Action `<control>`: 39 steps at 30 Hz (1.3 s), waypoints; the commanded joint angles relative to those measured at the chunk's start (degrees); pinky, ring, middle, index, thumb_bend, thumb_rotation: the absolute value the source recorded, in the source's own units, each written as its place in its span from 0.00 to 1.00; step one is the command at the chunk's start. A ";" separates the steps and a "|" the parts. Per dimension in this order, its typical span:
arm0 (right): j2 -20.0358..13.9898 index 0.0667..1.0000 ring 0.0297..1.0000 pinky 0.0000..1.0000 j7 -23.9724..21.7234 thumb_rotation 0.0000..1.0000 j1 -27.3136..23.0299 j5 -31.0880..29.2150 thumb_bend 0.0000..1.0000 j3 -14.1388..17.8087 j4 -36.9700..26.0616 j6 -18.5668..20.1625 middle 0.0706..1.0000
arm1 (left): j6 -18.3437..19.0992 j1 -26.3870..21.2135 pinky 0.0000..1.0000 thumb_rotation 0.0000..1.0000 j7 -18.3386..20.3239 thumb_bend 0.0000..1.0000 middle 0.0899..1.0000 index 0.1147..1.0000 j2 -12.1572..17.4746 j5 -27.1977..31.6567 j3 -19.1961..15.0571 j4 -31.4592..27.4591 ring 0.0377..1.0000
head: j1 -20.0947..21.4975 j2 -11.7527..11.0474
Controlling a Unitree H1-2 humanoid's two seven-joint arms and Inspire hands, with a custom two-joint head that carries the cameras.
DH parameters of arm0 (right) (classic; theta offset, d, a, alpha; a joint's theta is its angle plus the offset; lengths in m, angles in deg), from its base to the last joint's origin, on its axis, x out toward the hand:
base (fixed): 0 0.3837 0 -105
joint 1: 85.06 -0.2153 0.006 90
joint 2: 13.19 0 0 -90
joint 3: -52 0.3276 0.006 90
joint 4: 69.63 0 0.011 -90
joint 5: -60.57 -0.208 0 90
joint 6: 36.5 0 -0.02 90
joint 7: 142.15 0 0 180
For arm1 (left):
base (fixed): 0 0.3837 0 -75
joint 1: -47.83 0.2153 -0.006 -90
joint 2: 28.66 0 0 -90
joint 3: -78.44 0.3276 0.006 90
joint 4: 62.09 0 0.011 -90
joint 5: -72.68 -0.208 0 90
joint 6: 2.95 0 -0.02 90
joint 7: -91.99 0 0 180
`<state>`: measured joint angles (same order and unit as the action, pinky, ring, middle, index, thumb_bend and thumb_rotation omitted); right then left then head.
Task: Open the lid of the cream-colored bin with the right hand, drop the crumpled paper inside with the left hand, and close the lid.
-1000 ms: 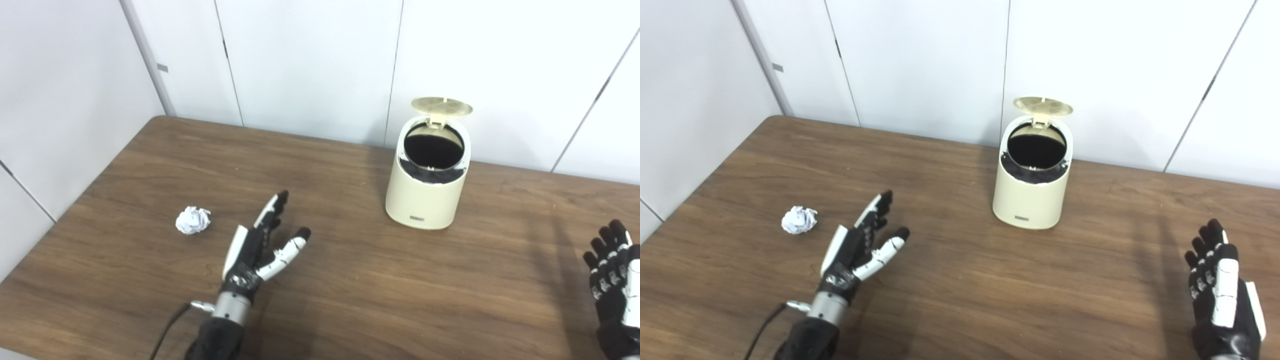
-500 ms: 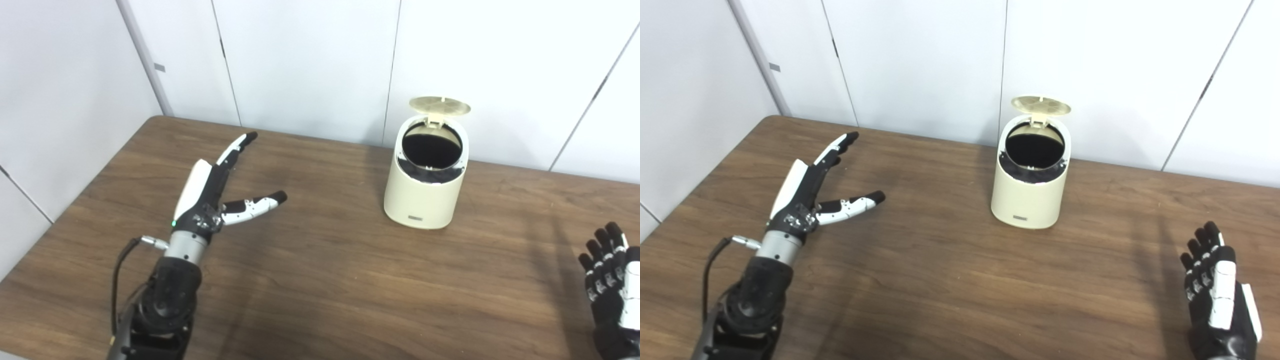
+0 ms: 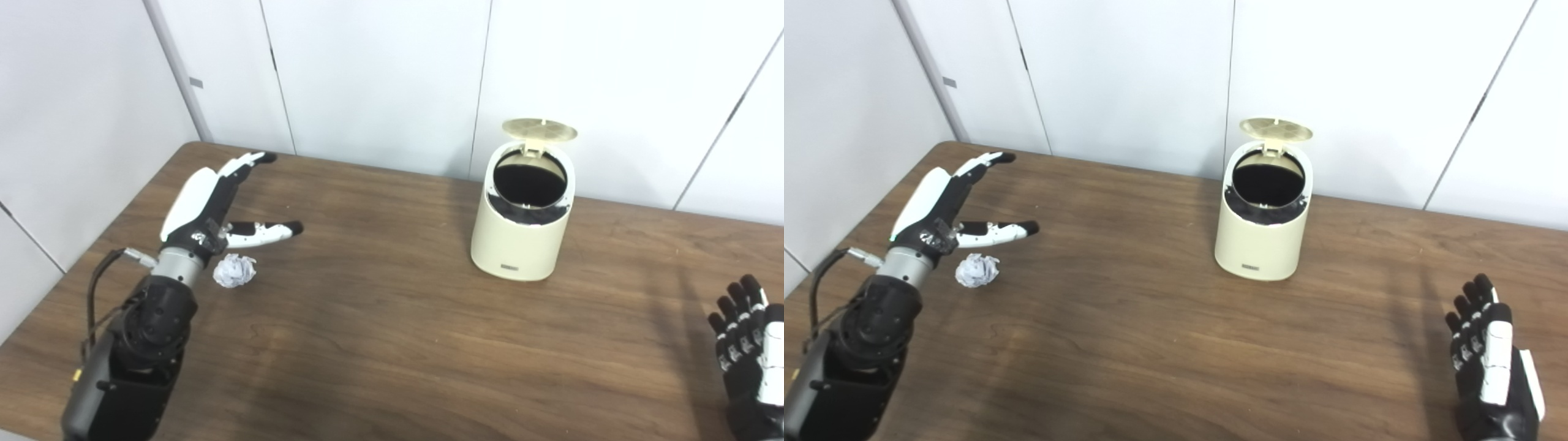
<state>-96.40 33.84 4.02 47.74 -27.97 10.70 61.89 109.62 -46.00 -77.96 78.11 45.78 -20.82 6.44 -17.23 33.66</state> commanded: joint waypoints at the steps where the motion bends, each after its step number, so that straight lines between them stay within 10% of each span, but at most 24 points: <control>1: -0.42 0.99 1.00 1.00 -0.09 1.00 -1.42 -0.30 0.42 0.39 -1.59 -2.15 1.00 | 2.24 -0.34 0.88 0.30 1.59 0.90 0.94 0.87 3.11 -2.52 0.11 -2.20 0.96 | 0.00 0.01; 20: -0.67 0.98 1.00 1.00 -0.21 1.00 -1.22 -0.24 0.45 0.54 -0.61 -2.46 1.00 | 4.06 1.66 0.85 0.18 10.49 0.93 0.91 0.85 7.61 -12.24 0.71 0.63 0.91 | -0.35 0.48; 39: -1.15 0.97 1.00 1.00 -0.64 1.00 -1.23 0.51 0.43 0.28 0.18 -3.26 0.97 | 4.30 1.94 0.80 0.14 19.83 0.89 0.87 0.83 5.99 -22.22 -0.31 2.45 0.91 | 0.09 0.67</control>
<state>-96.68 33.64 4.02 48.06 -27.86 11.59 61.64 113.75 -43.04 -57.52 82.54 24.89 -20.60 9.36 -17.05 34.28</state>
